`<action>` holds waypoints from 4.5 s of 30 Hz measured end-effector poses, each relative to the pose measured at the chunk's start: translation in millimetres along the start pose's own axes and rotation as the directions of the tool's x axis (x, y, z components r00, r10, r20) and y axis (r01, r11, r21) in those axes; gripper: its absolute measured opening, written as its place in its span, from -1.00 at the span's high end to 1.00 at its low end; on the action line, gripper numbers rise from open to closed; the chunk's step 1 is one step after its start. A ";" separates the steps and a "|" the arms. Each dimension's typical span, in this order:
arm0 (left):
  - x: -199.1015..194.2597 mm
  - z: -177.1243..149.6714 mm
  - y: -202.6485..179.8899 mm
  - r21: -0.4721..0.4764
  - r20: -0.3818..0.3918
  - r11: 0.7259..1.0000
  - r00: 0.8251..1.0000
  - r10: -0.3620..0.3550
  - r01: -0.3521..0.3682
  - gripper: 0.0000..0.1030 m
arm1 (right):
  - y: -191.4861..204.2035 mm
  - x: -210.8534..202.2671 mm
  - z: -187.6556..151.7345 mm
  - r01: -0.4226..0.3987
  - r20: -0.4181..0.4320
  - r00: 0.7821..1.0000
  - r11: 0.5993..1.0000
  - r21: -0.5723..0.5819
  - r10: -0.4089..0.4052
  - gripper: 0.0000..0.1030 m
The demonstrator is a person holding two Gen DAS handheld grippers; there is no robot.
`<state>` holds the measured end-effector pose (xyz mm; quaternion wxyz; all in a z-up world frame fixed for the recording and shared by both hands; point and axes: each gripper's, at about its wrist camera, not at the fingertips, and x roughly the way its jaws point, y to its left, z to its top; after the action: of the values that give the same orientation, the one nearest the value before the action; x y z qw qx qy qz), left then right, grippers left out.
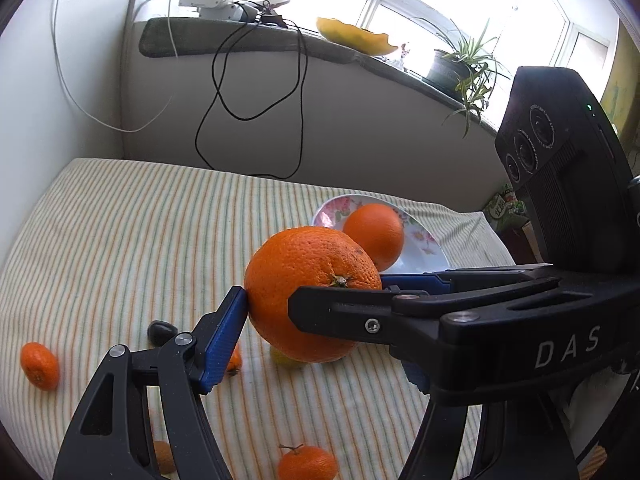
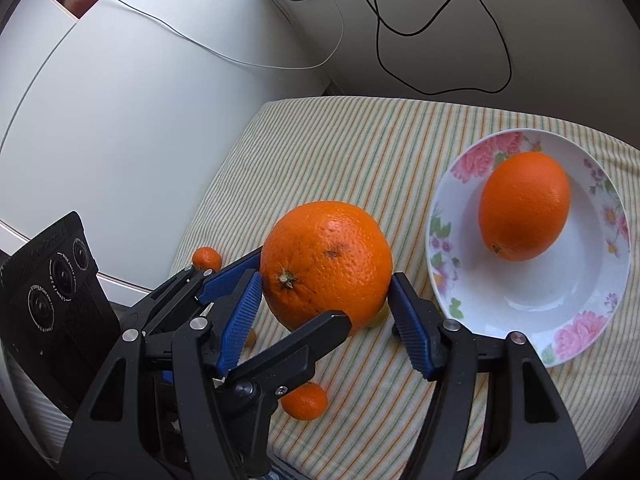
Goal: Organize fruits
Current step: 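Carry the second orange in the right gripper to the bowl, then set the orange beside the first one and open the right gripper, then withdraw the open right gripper from the bowl, then grasp the small stemmed tangerine with the right gripper while the left gripper grasps a brown kiwi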
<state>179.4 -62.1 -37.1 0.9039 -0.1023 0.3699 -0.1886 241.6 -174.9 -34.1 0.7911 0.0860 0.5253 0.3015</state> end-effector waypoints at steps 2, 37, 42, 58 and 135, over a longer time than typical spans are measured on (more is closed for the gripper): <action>1.3 0.1 -8.7 0.007 -0.001 1.000 1.000 -0.009 0.009 -0.34 | -1.7 -2.0 -1.1 0.006 0.006 1.000 1.000 0.004 -0.006 -0.32; 73.3 0.5 -105.2 0.062 -0.097 0.992 0.990 -0.102 0.108 -0.34 | -102.8 -63.6 -20.2 0.076 0.047 0.995 0.986 0.145 -0.084 -0.32; 83.0 3.4 -109.2 0.062 -0.106 0.992 0.989 -0.101 0.108 -0.34 | -111.8 -64.8 -18.3 0.078 0.048 0.995 0.985 0.154 -0.087 -0.32; 92.4 8.2 -111.0 0.060 -0.121 0.992 0.988 -0.100 0.108 -0.34 | -122.4 -63.8 -11.7 0.094 0.029 0.995 0.981 0.170 -0.100 -0.32; -86.2 -111.2 49.2 -0.153 0.035 0.967 0.977 0.210 -0.203 -0.03 | 32.8 -52.1 -126.8 0.194 0.295 0.949 0.944 -0.266 -0.112 -0.44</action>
<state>57.3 13.5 -77.2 0.9177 -0.1351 0.3684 -0.0626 103.1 -201.0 -33.6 0.8816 -0.0320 0.3649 0.2977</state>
